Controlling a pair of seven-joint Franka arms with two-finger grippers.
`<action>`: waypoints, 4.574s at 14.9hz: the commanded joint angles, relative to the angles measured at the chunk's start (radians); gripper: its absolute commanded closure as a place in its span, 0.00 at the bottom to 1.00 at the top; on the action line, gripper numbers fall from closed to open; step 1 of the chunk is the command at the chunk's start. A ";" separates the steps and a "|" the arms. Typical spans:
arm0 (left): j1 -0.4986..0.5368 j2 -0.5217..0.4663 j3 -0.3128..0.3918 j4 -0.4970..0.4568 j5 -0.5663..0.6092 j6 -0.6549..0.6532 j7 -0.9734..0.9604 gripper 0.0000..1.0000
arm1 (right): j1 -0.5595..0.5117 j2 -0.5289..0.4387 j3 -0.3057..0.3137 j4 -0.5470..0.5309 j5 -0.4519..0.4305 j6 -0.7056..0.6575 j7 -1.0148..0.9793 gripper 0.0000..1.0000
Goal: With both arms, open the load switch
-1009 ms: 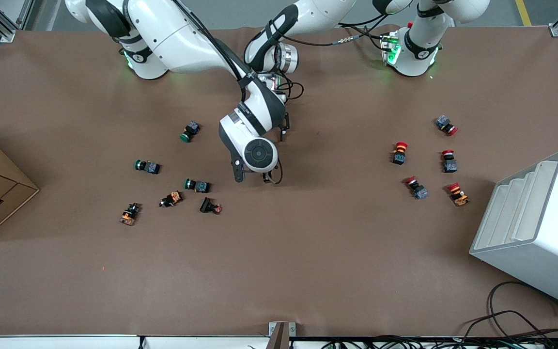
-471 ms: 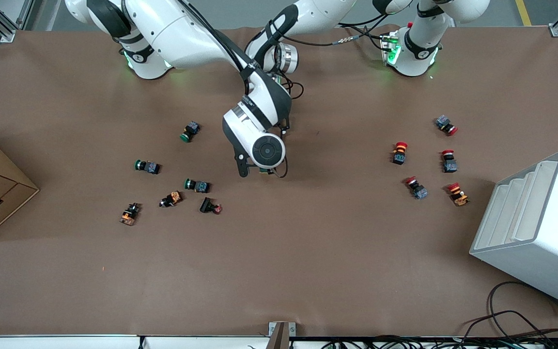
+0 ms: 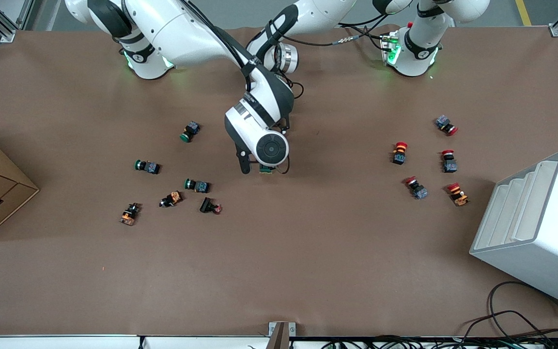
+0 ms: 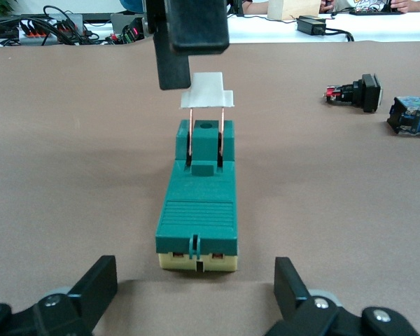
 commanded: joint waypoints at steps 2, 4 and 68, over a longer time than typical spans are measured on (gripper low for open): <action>-0.001 0.060 -0.004 -0.009 -0.005 0.043 -0.030 0.01 | -0.035 0.004 0.003 0.021 0.003 0.041 -0.007 0.00; -0.001 0.060 -0.004 -0.009 -0.005 0.043 -0.030 0.01 | -0.038 0.004 0.001 0.020 0.004 0.089 -0.007 0.00; 0.051 -0.123 -0.009 -0.007 -0.250 0.060 0.203 0.01 | -0.298 -0.255 -0.003 -0.103 -0.206 -0.201 -0.919 0.00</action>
